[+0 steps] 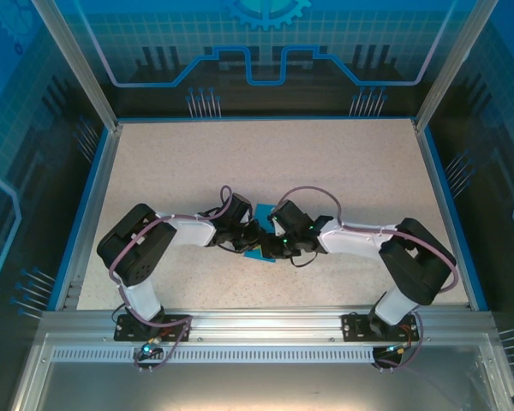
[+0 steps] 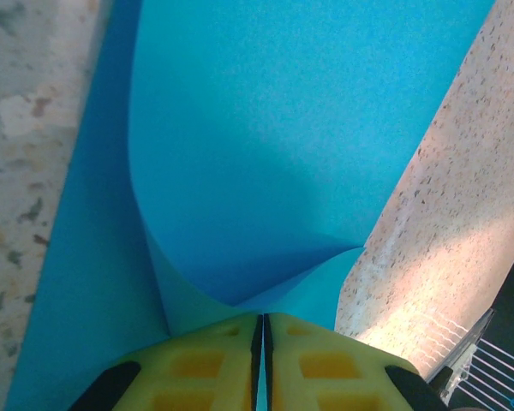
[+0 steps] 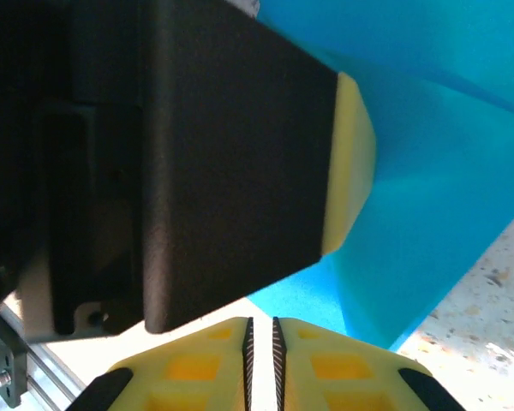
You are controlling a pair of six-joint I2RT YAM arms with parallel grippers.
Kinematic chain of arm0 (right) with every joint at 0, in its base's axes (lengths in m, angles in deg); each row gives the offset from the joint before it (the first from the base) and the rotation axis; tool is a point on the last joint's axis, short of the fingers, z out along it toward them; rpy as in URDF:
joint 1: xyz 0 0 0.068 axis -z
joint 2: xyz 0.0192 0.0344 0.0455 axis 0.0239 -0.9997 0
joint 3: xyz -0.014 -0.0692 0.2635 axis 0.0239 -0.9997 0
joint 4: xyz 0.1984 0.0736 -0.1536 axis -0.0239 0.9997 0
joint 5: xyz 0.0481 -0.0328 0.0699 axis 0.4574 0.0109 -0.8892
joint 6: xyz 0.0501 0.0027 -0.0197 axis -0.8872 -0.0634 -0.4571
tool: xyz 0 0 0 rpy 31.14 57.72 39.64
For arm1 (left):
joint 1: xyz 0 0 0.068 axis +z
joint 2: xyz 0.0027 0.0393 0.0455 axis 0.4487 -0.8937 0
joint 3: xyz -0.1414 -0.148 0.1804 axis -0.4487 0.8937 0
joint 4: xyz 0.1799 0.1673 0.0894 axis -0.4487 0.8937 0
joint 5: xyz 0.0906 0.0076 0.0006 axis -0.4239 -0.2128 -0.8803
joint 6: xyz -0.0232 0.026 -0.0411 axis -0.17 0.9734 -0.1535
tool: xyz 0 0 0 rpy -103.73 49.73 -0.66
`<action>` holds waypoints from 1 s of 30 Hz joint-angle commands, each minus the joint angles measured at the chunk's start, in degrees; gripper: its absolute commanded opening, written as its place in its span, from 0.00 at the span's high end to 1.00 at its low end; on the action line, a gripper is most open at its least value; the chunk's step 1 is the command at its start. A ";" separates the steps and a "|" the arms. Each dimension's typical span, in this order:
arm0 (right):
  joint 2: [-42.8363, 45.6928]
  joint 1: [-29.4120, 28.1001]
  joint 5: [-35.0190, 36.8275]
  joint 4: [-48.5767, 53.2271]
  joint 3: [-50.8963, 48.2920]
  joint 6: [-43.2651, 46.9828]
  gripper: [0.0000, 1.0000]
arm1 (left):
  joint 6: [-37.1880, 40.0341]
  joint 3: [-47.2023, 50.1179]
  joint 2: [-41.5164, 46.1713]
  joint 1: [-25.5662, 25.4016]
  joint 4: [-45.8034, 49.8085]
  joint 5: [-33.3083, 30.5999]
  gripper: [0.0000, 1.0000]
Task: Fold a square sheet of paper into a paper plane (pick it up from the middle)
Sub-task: Fold the triangle a second time at the center of the table.
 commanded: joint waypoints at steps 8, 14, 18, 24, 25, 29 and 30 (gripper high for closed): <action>-3.57 -0.37 2.85 4.60 0.64 0.38 0.85 | 0.73 0.09 -1.33 -0.54 5.72 -2.92 0.85; -3.29 0.51 3.67 5.79 -0.33 0.11 0.86 | 0.90 -0.21 -1.32 -0.57 6.06 -3.09 0.84; -3.19 0.77 3.84 5.98 -1.26 0.02 0.86 | 1.07 -0.25 -1.32 -0.51 6.17 -3.09 0.84; -2.77 1.48 0.77 4.82 -3.45 -0.92 0.86 | 1.12 -0.17 -1.25 -0.54 6.15 -3.17 0.84; -2.68 1.85 -0.19 4.28 -4.00 -1.26 0.86 | 1.16 -0.16 -1.24 -0.53 6.09 -3.18 0.84; -1.87 3.25 -3.66 1.75 -5.36 -2.05 0.86 | 1.11 0.01 -1.14 -0.53 6.00 -3.18 0.84; -1.24 3.48 -4.29 1.18 -5.32 -2.10 0.85 | 1.15 0.01 -1.08 -0.54 5.98 -3.12 0.84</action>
